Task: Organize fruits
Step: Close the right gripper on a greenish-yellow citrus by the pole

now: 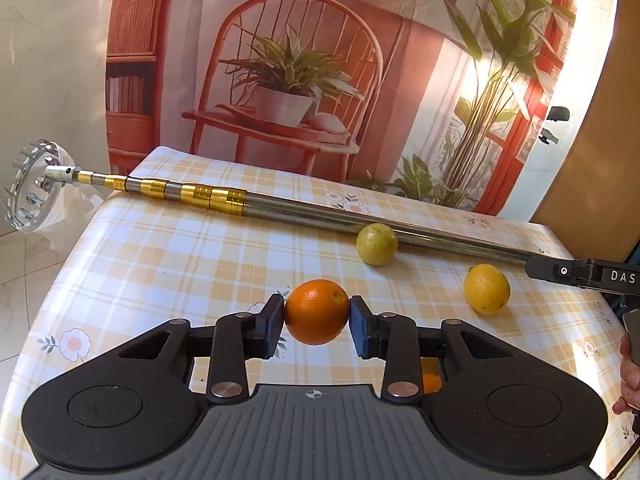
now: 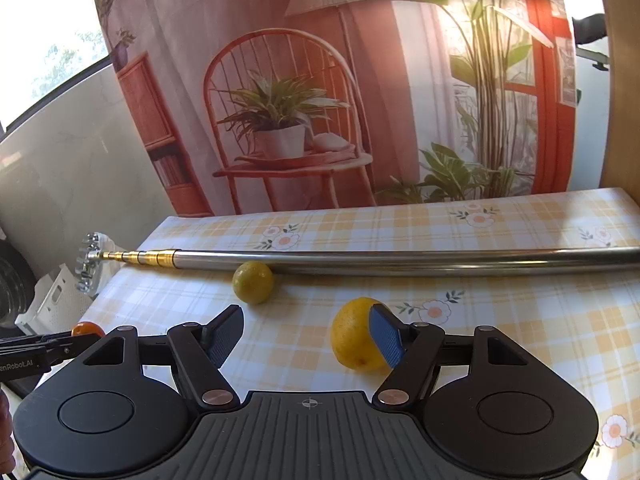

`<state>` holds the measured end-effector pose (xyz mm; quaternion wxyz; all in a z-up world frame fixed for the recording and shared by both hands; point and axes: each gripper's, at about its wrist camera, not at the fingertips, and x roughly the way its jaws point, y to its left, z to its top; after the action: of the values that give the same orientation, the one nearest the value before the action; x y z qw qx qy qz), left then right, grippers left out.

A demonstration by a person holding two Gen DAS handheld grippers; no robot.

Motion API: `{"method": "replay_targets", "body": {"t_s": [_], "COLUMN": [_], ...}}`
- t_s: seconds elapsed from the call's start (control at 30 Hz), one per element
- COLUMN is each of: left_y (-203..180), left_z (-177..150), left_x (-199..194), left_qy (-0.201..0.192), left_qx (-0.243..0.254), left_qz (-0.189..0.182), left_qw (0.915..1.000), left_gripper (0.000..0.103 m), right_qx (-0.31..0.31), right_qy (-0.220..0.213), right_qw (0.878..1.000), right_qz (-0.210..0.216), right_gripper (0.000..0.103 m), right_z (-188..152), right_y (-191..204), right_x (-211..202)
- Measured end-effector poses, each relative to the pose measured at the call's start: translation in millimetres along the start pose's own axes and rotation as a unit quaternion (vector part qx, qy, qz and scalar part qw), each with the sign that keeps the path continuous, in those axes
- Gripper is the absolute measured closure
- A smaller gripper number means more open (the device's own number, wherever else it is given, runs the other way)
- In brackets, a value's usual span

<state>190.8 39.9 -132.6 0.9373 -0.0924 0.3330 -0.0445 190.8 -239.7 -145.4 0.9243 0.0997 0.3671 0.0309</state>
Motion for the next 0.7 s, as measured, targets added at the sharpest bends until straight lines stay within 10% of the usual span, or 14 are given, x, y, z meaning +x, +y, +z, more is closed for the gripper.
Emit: {"method": "replay_targets", "body": {"t_s": [0.7], "left_y": [21], "left_z": [-12], "left_x": [6], "left_qy": [-0.027], "left_qx": [-0.093], "left_qz": [0.075], "left_qw": [0.9925], "left_gripper": [0.066], "right_qx": [-0.143], "right_qy": [-0.005], "right_qw": [0.99], "right_qz": [0.008], "right_gripper": [0.051], "right_z": [35], "right_y": [61], "right_x": [96]}}
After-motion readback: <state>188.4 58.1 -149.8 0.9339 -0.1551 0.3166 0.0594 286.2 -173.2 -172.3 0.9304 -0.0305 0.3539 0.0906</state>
